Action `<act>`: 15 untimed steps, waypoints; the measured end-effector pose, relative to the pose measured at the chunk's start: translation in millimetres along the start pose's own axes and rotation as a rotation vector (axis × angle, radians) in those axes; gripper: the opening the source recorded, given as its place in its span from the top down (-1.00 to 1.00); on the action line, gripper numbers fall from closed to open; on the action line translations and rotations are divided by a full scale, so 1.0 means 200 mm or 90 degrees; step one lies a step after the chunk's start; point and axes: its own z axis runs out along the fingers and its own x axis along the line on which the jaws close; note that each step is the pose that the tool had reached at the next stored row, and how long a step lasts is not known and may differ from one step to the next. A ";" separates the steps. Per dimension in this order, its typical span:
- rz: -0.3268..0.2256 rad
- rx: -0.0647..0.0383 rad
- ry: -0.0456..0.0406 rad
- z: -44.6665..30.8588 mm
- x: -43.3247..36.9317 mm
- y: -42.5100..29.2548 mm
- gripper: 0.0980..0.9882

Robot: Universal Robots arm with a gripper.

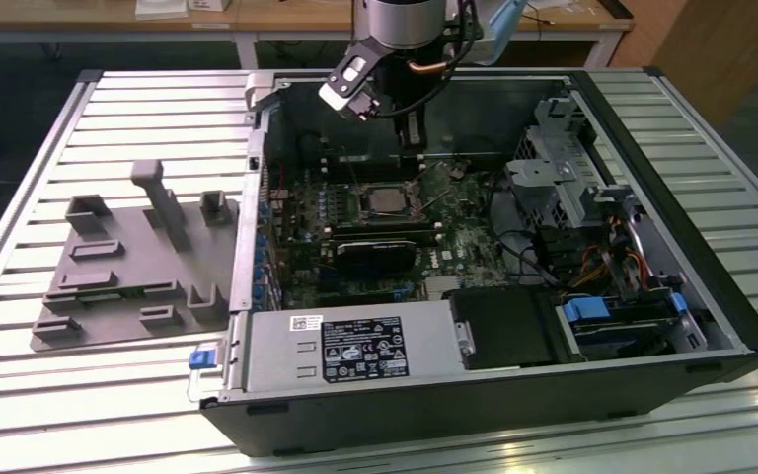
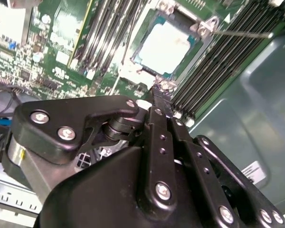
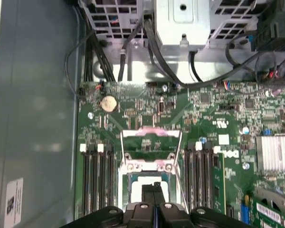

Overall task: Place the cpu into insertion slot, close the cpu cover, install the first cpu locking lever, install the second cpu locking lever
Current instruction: 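Close the cpu cover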

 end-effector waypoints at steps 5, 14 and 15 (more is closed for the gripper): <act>0.000 0.000 0.0000 0.008 0.003 0.069 0.99; 0.000 0.001 0.0001 0.025 0.006 0.202 0.99; 0.000 0.001 0.0000 0.027 0.007 0.216 0.99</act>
